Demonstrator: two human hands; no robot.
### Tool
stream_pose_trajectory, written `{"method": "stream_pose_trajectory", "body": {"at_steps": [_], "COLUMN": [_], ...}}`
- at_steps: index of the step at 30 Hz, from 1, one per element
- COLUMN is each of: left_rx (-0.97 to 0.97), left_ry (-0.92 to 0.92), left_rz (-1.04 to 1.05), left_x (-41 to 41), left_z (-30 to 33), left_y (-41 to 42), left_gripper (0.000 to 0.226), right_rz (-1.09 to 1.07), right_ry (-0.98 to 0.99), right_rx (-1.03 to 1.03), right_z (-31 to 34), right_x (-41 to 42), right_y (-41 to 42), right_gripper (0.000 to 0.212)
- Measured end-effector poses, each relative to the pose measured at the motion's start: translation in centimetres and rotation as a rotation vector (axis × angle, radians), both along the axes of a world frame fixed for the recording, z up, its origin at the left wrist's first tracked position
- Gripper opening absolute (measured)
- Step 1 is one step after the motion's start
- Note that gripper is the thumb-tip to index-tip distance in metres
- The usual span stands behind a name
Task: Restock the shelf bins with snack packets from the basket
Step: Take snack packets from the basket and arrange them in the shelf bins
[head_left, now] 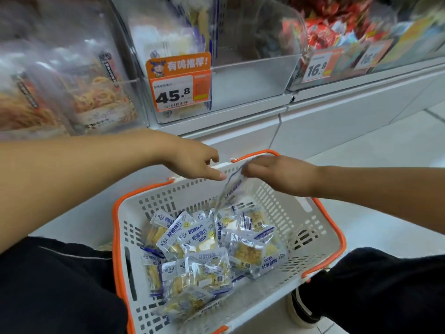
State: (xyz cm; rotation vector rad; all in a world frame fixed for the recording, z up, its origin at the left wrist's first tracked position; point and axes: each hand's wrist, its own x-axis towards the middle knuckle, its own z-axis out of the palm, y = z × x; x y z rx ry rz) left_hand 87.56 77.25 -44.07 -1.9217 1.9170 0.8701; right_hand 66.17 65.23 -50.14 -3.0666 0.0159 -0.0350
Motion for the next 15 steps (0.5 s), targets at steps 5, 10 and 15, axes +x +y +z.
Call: {"method": "stream_pose_trajectory", "body": {"at_steps": [5, 10, 15], "left_rx": [0.095, -0.162, -0.436], "left_ry": [0.795, 0.914, 0.863], "left_rz": [0.491, 0.599, 0.692], "left_x": [1.3, 2.1, 2.7], "left_z": [2.1, 3.7, 5.7], "left_y": [-1.2, -1.2, -0.7], "left_gripper": [0.069, 0.031, 0.009], "right_rz": [0.209, 0.085, -0.121], "right_ry": [-0.52, -0.555, -0.454], "right_rx": [-0.102, -0.181, 0.123], "right_z": [8.2, 10.1, 10.4], "right_x": [-1.4, -1.7, -0.9], "right_y": [-2.1, -4.9, -3.8], "right_gripper": [0.016, 0.018, 0.032]}}
